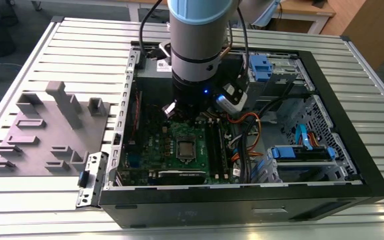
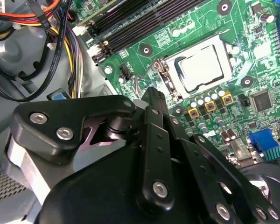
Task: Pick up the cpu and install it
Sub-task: 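Close the cpu cover, then install the first cpu locking lever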
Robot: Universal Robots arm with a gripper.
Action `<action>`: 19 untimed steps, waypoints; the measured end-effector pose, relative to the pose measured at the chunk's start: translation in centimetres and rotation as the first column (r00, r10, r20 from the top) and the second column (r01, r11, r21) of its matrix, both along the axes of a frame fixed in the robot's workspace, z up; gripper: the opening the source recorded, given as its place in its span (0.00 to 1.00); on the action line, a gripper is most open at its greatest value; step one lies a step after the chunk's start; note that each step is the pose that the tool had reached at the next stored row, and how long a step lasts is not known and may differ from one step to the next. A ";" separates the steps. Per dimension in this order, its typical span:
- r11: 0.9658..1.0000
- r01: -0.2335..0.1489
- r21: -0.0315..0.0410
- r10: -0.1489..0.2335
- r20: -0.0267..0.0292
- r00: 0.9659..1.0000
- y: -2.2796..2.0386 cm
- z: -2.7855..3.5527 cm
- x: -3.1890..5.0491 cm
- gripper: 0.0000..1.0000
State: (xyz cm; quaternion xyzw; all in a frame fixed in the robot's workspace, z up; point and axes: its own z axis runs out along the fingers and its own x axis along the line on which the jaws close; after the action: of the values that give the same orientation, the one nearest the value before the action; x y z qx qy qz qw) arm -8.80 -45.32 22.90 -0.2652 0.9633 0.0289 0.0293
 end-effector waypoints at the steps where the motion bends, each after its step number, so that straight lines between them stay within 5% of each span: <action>1: 1.000 0.000 0.000 0.000 0.000 1.000 0.00 0.00 -0.01 0.11; 19: 1.000 -0.002 -0.001 0.002 0.000 1.000 -0.43 -0.09 1.09 0.11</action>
State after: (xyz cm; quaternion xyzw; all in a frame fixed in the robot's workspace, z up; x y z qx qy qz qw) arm -7.71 -45.75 22.81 -0.2660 0.9631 0.0284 0.0291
